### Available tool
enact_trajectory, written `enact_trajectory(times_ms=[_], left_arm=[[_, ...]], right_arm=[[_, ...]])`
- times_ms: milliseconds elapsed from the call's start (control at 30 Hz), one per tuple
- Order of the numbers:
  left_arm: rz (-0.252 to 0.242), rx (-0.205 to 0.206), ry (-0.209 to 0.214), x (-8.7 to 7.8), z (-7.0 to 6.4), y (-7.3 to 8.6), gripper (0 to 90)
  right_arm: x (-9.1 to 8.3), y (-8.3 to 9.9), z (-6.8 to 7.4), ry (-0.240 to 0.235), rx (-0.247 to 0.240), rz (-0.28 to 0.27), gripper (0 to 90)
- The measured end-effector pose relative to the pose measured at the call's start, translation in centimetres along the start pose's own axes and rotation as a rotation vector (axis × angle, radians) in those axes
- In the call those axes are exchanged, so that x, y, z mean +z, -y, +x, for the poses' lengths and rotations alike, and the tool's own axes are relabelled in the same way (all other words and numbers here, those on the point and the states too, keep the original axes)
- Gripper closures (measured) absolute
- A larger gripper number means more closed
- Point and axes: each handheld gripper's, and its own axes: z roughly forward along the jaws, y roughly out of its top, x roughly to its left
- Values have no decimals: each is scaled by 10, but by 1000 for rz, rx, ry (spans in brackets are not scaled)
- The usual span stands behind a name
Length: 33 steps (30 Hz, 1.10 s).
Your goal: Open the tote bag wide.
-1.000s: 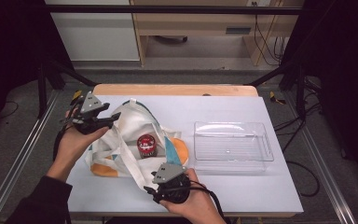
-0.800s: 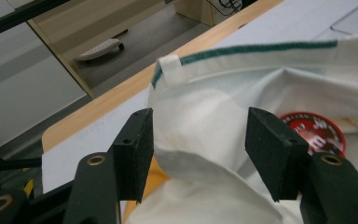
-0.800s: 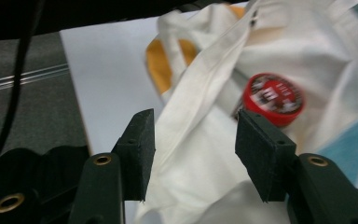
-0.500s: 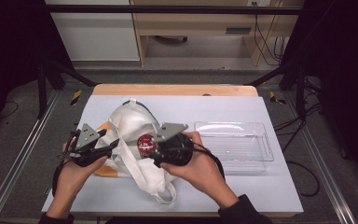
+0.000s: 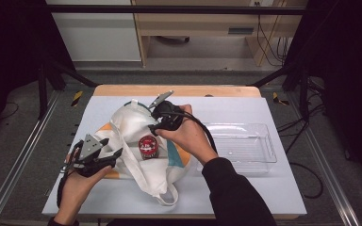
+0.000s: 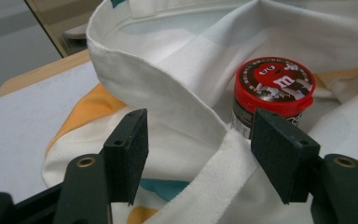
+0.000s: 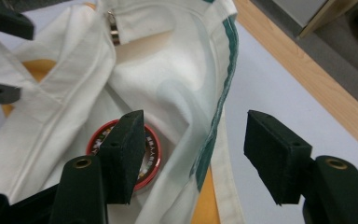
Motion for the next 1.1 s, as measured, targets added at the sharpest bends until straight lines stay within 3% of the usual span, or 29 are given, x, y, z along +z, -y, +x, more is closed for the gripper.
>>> enact_trajectory(times_ms=[167,233,333,400,633,767,1100], left_arm=[[-34,21,-7,3,-4,3,380],[-4,13,16,6,-9,4,388],[1,23,21,9,-13,5,407],[6,25,30,11,-14,6,420],[21,33,47,16,-18,11,499],[28,5,52,16,-14,13,553],[65,-3,75,17,-13,17,738]], right_arm=[[22,-1,-8,3,15,43,403],[30,0,-8,-3,8,73,405],[37,1,-4,-3,-7,106,443],[39,1,0,2,-16,116,518],[40,5,10,26,-84,163,659],[40,9,13,35,-111,175,690],[40,14,13,39,-126,198,758]])
